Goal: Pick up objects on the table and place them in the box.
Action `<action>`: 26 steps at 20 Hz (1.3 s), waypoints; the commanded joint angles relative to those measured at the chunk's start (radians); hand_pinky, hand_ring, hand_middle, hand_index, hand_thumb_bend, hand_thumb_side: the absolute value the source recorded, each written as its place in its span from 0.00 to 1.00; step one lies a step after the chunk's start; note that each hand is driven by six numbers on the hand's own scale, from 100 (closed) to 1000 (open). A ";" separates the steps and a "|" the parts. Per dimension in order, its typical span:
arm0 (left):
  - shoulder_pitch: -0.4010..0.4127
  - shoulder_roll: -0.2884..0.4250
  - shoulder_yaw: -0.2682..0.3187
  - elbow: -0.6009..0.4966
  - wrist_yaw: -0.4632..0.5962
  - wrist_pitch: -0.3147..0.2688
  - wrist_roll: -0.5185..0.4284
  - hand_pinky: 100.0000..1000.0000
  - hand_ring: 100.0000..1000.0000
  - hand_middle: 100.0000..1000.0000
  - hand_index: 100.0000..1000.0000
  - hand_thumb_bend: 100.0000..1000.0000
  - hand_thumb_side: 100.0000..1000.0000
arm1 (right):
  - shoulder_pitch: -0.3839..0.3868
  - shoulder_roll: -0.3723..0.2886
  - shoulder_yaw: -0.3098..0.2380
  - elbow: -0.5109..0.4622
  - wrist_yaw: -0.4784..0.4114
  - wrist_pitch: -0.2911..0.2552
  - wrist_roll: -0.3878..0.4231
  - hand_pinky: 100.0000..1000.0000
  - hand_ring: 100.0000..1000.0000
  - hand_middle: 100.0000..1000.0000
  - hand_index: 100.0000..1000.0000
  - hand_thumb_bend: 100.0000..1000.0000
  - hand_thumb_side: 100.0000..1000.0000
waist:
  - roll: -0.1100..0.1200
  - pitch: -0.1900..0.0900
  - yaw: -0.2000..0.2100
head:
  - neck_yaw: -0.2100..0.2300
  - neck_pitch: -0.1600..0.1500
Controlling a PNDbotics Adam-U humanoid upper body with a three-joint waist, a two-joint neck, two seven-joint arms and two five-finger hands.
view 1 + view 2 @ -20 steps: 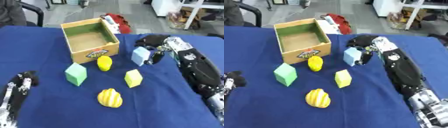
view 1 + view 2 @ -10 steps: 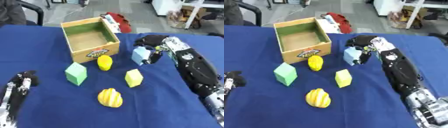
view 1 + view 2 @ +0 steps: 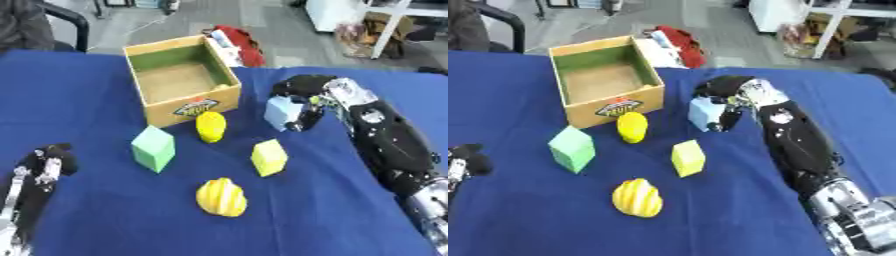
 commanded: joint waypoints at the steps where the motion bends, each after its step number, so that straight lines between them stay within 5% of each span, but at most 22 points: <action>1: -0.016 0.021 -0.002 -0.019 -0.001 -0.001 -0.004 0.59 0.52 0.48 0.69 0.00 0.68 | -0.026 -0.010 -0.015 0.006 0.007 0.017 0.004 0.97 1.00 1.00 1.00 0.16 0.28 | -0.007 0.003 0.002 | -0.005 -0.012; 5: -0.017 0.021 -0.002 -0.019 -0.001 -0.001 -0.004 0.59 0.52 0.48 0.69 0.00 0.68 | -0.026 -0.007 -0.027 0.022 0.006 0.030 0.007 0.94 1.00 1.00 1.00 0.14 0.27 | -0.006 0.004 0.004 | -0.006 -0.012; 7: -0.017 0.020 -0.002 -0.019 0.000 0.000 -0.004 0.59 0.52 0.48 0.69 0.00 0.68 | -0.025 -0.005 -0.029 0.022 0.001 0.030 -0.001 0.92 0.99 0.87 1.00 0.13 0.27 | -0.006 0.005 0.004 | -0.006 -0.012; 10: -0.017 0.020 -0.002 -0.018 0.000 0.000 -0.004 0.59 0.52 0.48 0.69 0.00 0.68 | -0.024 -0.004 -0.036 0.011 -0.024 0.021 -0.059 0.84 0.86 0.54 1.00 0.03 0.22 | -0.005 0.004 0.003 | -0.007 -0.011; 14: -0.015 0.019 -0.002 -0.018 0.000 -0.001 -0.003 0.59 0.52 0.48 0.69 0.00 0.69 | -0.023 -0.006 -0.044 -0.003 -0.091 0.008 -0.178 0.77 0.74 0.37 0.98 0.00 0.13 | -0.006 0.002 0.001 | -0.007 -0.009; 19: -0.012 0.018 0.000 -0.017 0.000 -0.001 -0.002 0.59 0.52 0.48 0.69 0.00 0.69 | -0.029 -0.015 -0.039 -0.051 -0.210 -0.018 -0.270 0.73 0.68 0.31 0.96 0.00 0.05 | -0.007 -0.002 -0.001 | -0.008 -0.005; 26: -0.008 0.017 -0.002 -0.016 0.000 -0.001 -0.002 0.59 0.52 0.48 0.69 0.00 0.69 | -0.084 -0.007 -0.023 -0.148 -0.399 -0.038 -0.222 0.71 0.66 0.30 0.96 0.00 0.00 | -0.011 -0.011 -0.001 | -0.011 -0.005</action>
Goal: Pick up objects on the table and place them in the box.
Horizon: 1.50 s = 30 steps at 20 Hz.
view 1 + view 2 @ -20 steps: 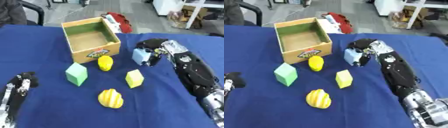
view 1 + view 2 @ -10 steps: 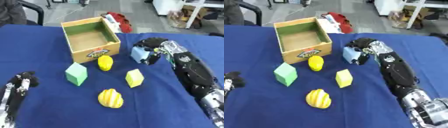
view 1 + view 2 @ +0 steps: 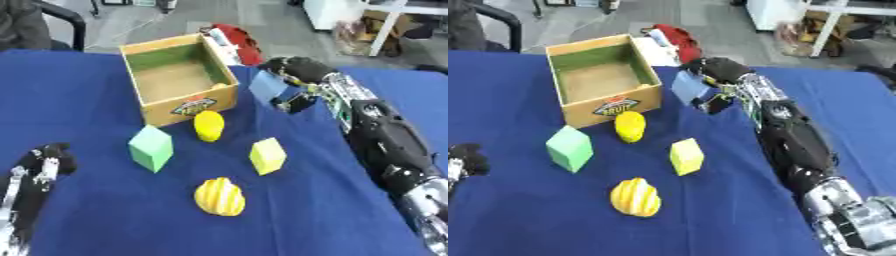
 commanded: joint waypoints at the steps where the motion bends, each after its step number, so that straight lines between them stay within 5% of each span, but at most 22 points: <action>1: -0.003 0.017 -0.003 -0.016 0.000 -0.002 -0.002 0.59 0.52 0.48 0.69 0.00 0.69 | -0.056 -0.005 0.002 -0.051 -0.074 0.004 0.032 0.71 0.66 0.30 0.96 0.00 0.00 | -0.010 -0.015 0.002 | -0.005 -0.004; 5: -0.008 0.015 -0.011 -0.015 0.002 -0.003 -0.008 0.59 0.52 0.48 0.69 0.00 0.69 | -0.107 0.058 -0.006 -0.034 -0.070 0.037 0.066 0.72 0.67 0.32 0.96 0.00 0.00 | -0.011 -0.017 0.018 | -0.018 -0.011; 9: -0.026 0.013 -0.026 -0.017 0.005 -0.004 -0.022 0.59 0.52 0.48 0.69 0.00 0.68 | -0.142 0.117 -0.027 0.013 0.026 0.087 0.070 0.75 0.71 0.40 0.99 0.00 0.03 | -0.017 -0.013 0.068 | -0.056 -0.026; 13: -0.049 0.012 -0.046 -0.018 0.010 -0.005 -0.042 0.59 0.52 0.48 0.69 0.00 0.68 | -0.154 0.146 -0.057 0.067 0.151 0.144 0.052 0.78 0.76 0.59 1.00 0.00 0.06 | -0.029 -0.008 0.137 | -0.106 -0.043; 17: -0.055 0.015 -0.053 -0.018 0.013 -0.004 -0.051 0.59 0.51 0.48 0.69 0.00 0.69 | -0.157 0.148 -0.082 0.114 0.284 0.211 0.029 0.90 0.94 0.98 1.00 0.00 0.11 | -0.040 -0.005 0.182 | -0.132 -0.053; 23: -0.050 0.015 -0.052 -0.018 0.012 -0.004 -0.050 0.59 0.51 0.48 0.69 0.00 0.69 | -0.155 0.144 -0.079 0.116 0.435 0.250 0.024 1.00 1.00 1.00 1.00 0.06 0.18 | -0.047 -0.007 0.178 | -0.132 -0.051; 30: -0.041 0.014 -0.050 -0.016 0.011 -0.004 -0.048 0.60 0.51 0.48 0.69 0.00 0.69 | -0.156 0.137 -0.065 0.114 0.485 0.180 0.149 1.00 1.00 1.00 1.00 0.28 0.25 | -0.047 -0.014 0.168 | -0.136 -0.047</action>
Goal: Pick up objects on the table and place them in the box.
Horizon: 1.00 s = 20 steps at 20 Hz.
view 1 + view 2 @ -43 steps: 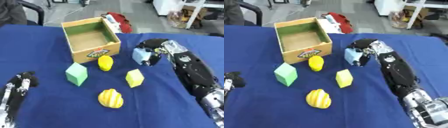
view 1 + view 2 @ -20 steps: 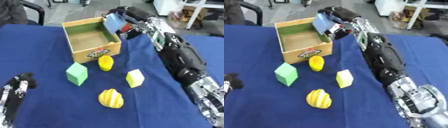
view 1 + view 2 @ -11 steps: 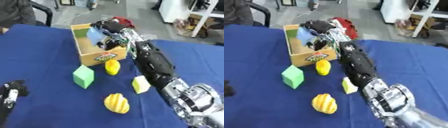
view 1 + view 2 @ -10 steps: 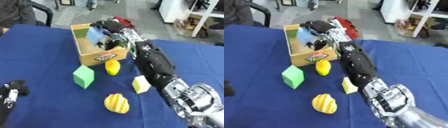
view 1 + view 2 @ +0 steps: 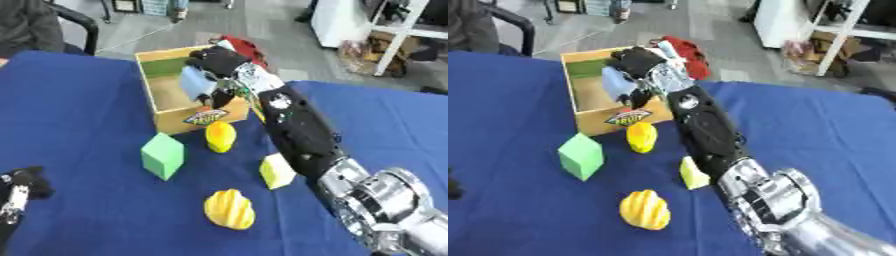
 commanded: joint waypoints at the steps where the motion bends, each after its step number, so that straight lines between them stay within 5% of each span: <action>1: -0.003 0.014 0.000 -0.016 0.000 -0.001 0.000 0.60 0.51 0.48 0.69 0.00 0.69 | -0.029 -0.026 0.007 -0.016 0.018 -0.036 0.060 1.00 1.00 1.00 1.00 0.35 0.29 | -0.009 -0.015 -0.003 | -0.005 -0.007; 9: 0.014 0.015 0.004 -0.012 -0.002 -0.001 0.005 0.60 0.51 0.48 0.69 0.00 0.70 | -0.035 -0.048 0.034 -0.083 -0.010 -0.110 0.104 1.00 1.00 1.00 1.00 0.38 0.31 | -0.014 -0.028 -0.024 | -0.003 0.008; 18: 0.050 0.016 0.023 -0.007 -0.007 -0.001 0.025 0.60 0.51 0.48 0.69 0.00 0.71 | 0.085 -0.228 0.199 -0.361 -0.386 -0.335 0.179 1.00 1.00 1.00 1.00 0.15 0.23 | -0.021 -0.043 -0.120 | 0.029 0.042; 19: 0.053 0.016 0.024 -0.007 -0.007 -0.001 0.026 0.60 0.51 0.48 0.69 0.00 0.69 | 0.113 -0.248 0.214 -0.400 -0.440 -0.347 0.197 1.00 1.00 1.00 1.00 0.31 0.14 | -0.020 -0.043 -0.130 | 0.032 0.044; 20: 0.054 0.016 0.025 -0.007 -0.008 -0.001 0.028 0.60 0.51 0.48 0.69 0.00 0.71 | 0.143 -0.268 0.229 -0.440 -0.499 -0.356 0.217 1.00 1.00 1.00 1.00 0.03 0.18 | -0.020 -0.045 -0.139 | 0.035 0.046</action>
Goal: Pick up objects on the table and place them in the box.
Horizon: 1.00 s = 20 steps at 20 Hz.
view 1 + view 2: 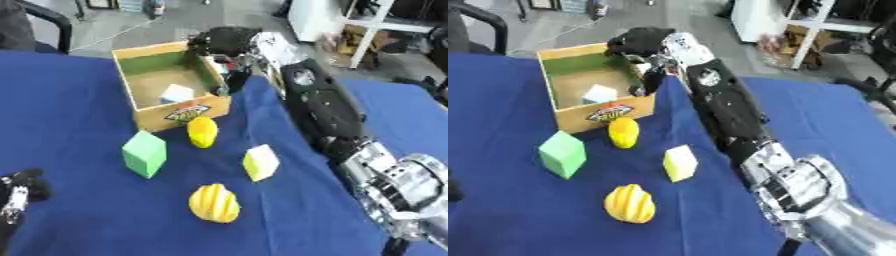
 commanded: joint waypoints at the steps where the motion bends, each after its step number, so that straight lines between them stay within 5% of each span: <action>1: -0.001 0.016 0.011 -0.009 -0.005 -0.001 0.008 0.60 0.51 0.48 0.69 0.00 0.71 | 0.044 -0.089 0.045 -0.142 -0.177 -0.036 0.058 1.00 1.00 1.00 1.00 0.00 0.17 | -0.007 -0.031 -0.012 | 0.012 0.010; 8: 0.007 0.017 0.013 -0.006 -0.007 -0.001 0.010 0.60 0.51 0.48 0.69 0.00 0.71 | 0.245 -0.164 0.127 -0.397 -0.509 -0.020 0.244 1.00 1.00 1.00 1.00 0.00 0.11 | -0.005 -0.038 -0.034 | 0.020 0.025; 11: 0.008 0.018 0.015 -0.006 -0.007 -0.001 0.011 0.60 0.51 0.48 0.69 0.00 0.71 | 0.314 -0.171 0.150 -0.465 -0.600 -0.001 0.319 0.98 1.00 1.00 1.00 0.00 0.20 | -0.002 -0.039 -0.038 | 0.021 0.030; 20: 0.005 0.018 0.015 -0.005 -0.007 0.000 0.012 0.60 0.51 0.48 0.69 0.00 0.71 | 0.451 -0.152 0.160 -0.488 -0.707 0.057 0.422 0.94 1.00 0.98 1.00 0.00 0.42 | 0.010 -0.036 -0.050 | 0.030 0.031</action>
